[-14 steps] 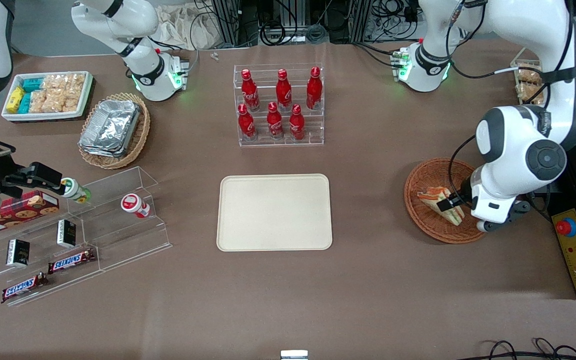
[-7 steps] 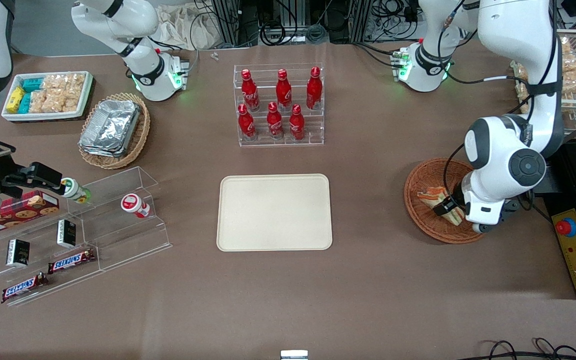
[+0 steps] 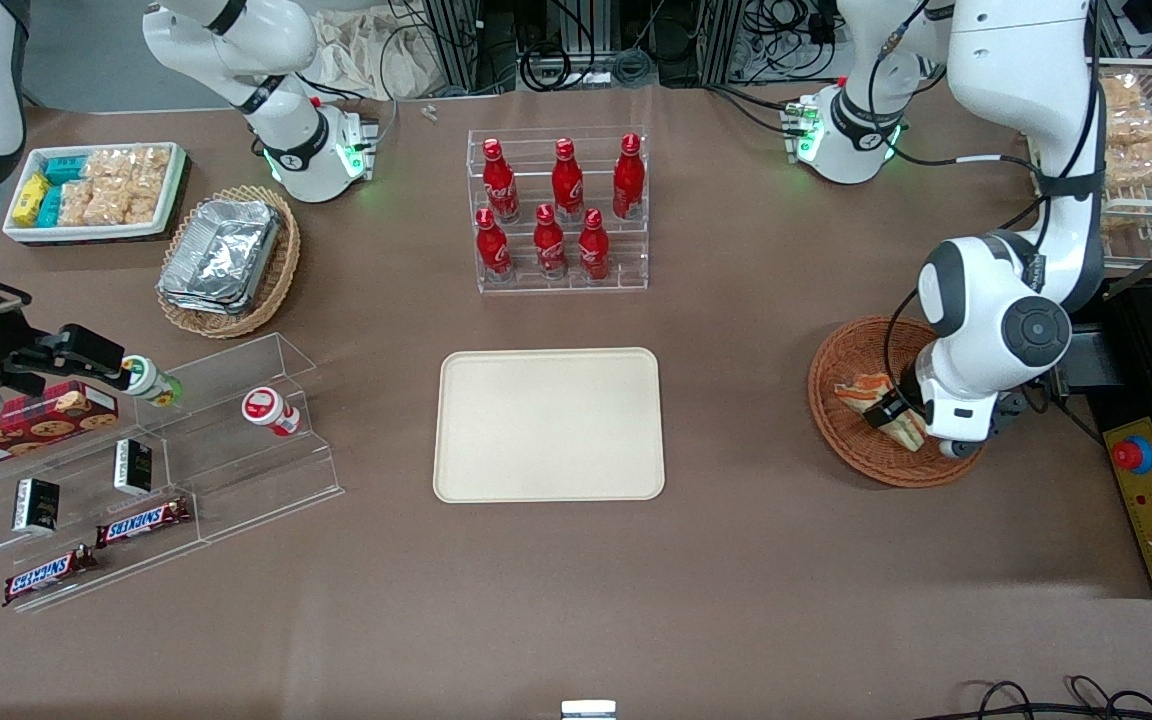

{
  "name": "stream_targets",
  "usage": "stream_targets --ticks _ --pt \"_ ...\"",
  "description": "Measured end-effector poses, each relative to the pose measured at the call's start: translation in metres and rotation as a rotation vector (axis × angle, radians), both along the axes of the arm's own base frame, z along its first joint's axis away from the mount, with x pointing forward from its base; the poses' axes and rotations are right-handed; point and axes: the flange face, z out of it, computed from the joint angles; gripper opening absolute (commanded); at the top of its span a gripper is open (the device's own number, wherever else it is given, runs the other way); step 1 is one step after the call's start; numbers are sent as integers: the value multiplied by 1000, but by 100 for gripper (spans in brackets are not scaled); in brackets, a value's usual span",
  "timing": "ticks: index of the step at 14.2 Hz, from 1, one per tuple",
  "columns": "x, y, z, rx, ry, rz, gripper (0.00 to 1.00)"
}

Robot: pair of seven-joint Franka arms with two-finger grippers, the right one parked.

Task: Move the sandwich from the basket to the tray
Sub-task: 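Close the left gripper on the sandwich and lift it from the basket, then carry the sandwich with the left gripper over the cream tray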

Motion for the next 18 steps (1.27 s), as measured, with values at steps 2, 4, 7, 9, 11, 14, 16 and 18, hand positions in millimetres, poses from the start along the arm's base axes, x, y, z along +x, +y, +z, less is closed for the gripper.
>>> stream_targets --ticks 2,4,7,9,11,14,16,18 --pt "-2 1 -4 3 8 2 81" --pt "-3 -1 -11 -1 17 12 70" --pt "-4 -4 -18 -2 26 16 31" --pt "-4 -5 -17 -4 25 16 12" --pt "-2 -8 -11 -12 31 12 8" --pt "5 -22 21 -49 71 -8 8" --pt "11 -41 57 -77 103 -27 8" --pt "17 -67 93 -94 118 -59 8"
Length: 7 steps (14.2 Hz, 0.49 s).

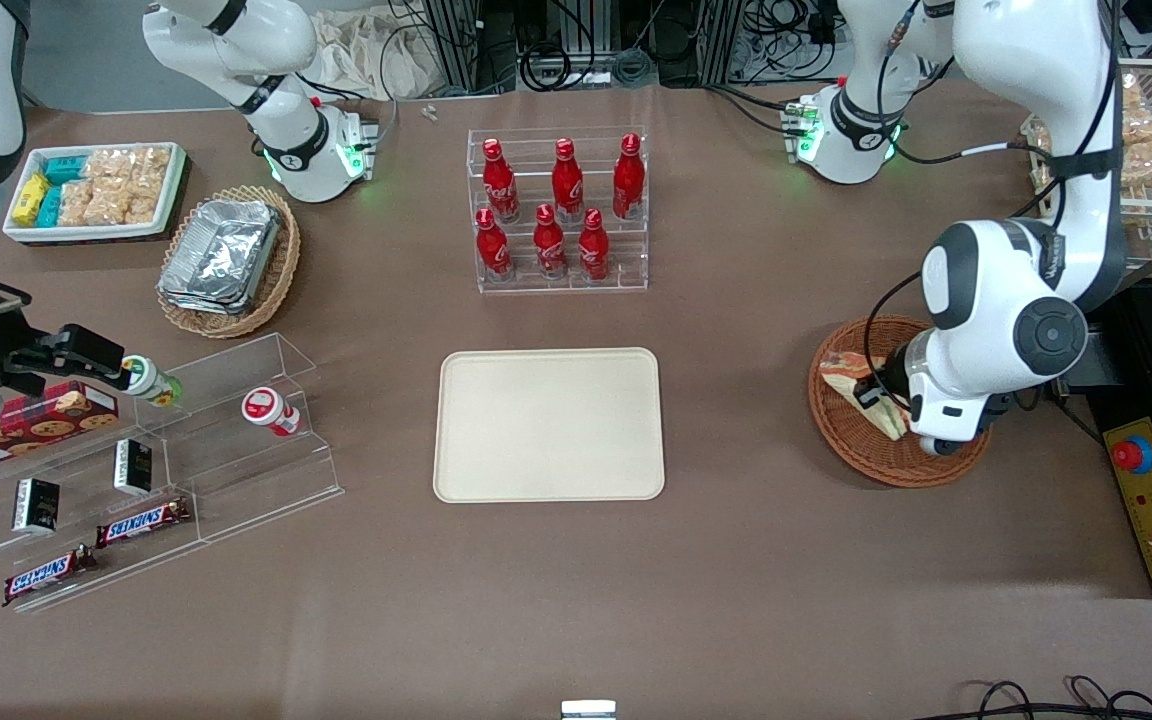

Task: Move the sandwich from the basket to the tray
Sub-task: 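Carry the sandwich with the left gripper over the cream tray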

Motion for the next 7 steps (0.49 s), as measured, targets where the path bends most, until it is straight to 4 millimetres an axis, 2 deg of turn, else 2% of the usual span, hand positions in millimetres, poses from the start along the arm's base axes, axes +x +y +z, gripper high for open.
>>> stream_targets --ticks 2,5,6,7 --pt "-1 -41 24 -8 -10 -63 8" --pt "-18 -112 33 -14 -34 -180 8" --pt "-24 -135 35 -15 -47 -219 1" --pt "-29 -158 37 -15 -64 -257 0"
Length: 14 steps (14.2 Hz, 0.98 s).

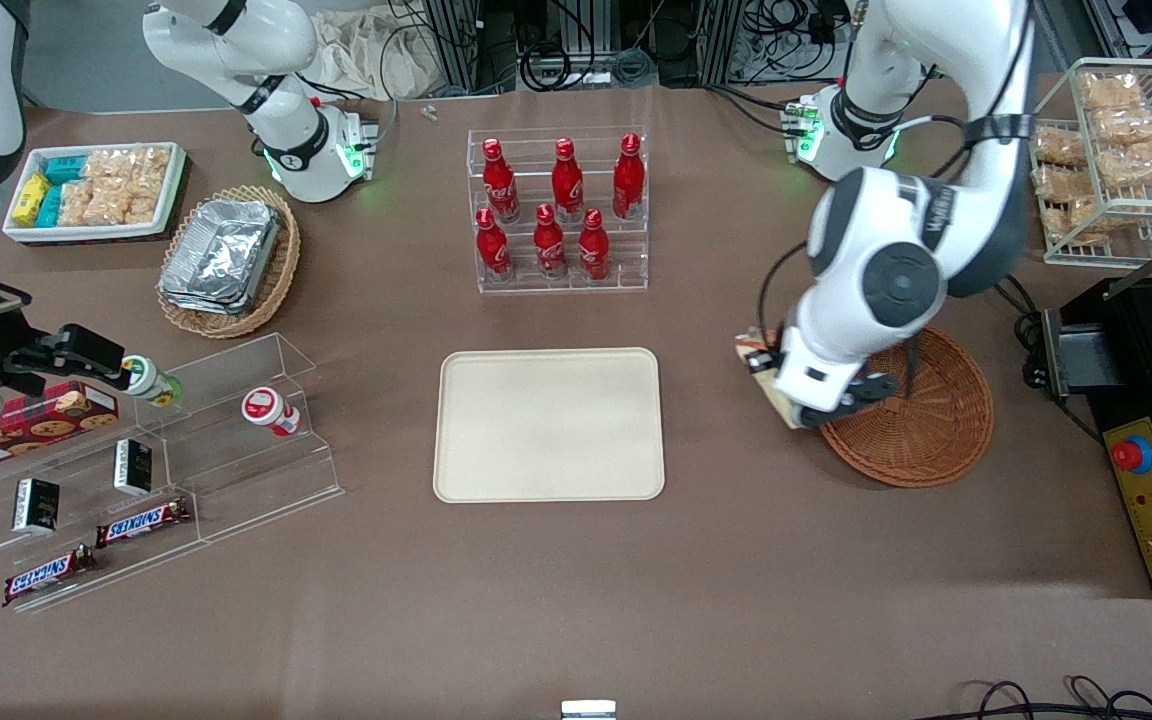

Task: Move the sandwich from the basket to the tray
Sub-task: 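Carry the sandwich with the left gripper over the cream tray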

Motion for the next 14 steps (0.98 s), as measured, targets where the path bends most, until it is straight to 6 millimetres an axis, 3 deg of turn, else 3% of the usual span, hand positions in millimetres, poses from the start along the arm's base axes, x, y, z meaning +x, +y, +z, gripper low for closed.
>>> stream_targets --ticks 2,4,7,10,12,13,14 --pt "-6 -45 -4 4 -36 -66 0" --pt "-10 -92 -21 -6 -62 -123 0" --pt "-17 -144 -77 -12 -116 -186 0" --pt "-26 -170 -135 -5 -142 -222 0" --pt "-29 -177 -158 -1 -152 -237 0" --pt "-29 -178 -163 0 -156 -242 30" --pt "-28 -179 -162 -2 -159 -243 95"
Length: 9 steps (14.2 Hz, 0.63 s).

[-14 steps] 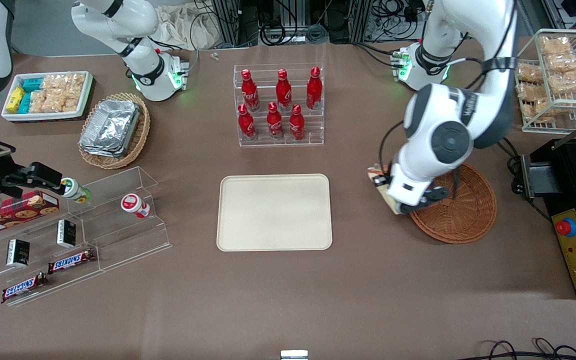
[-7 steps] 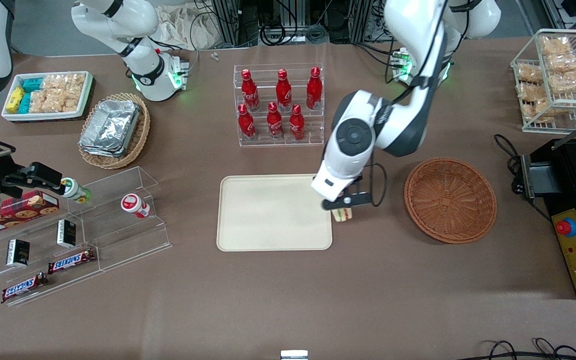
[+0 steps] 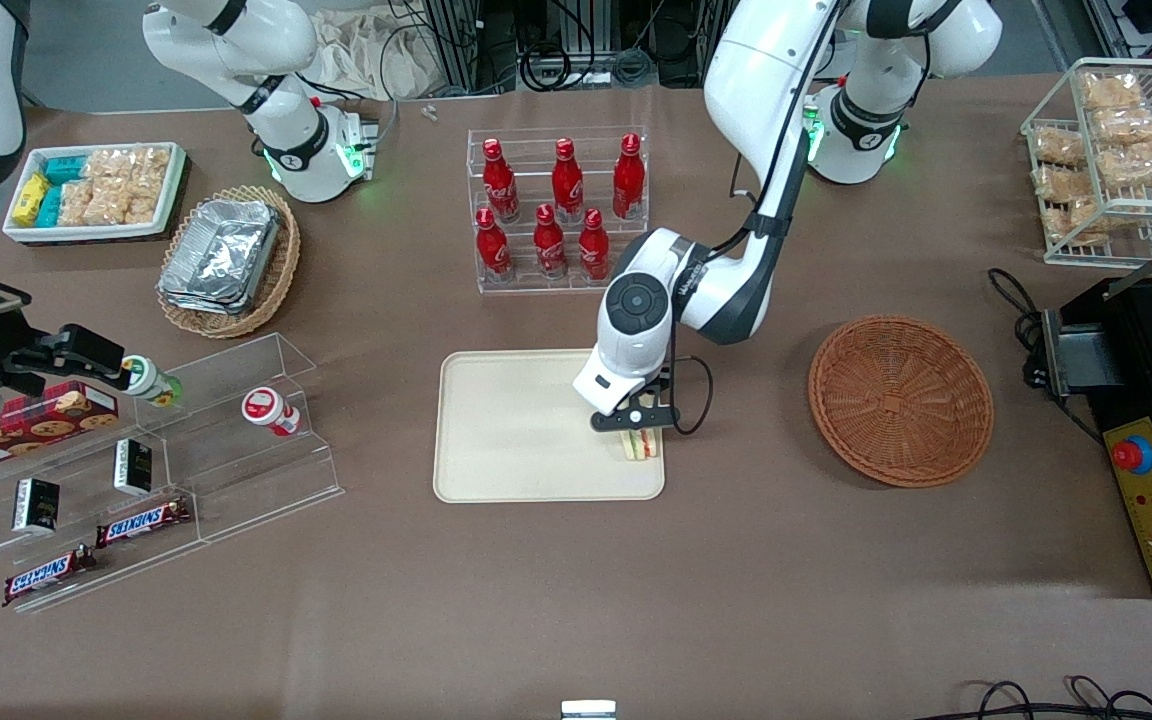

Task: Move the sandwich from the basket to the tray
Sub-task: 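Lower the sandwich onto the tray and open the left gripper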

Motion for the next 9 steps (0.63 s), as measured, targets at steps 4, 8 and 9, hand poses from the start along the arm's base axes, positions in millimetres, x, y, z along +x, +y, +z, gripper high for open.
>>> stream_targets --ticks 4,8,9 --pt "4 -1 6 -21 -2 13 100" --pt "8 7 33 -10 47 25 100" --pt "13 18 50 -1 65 26 100"
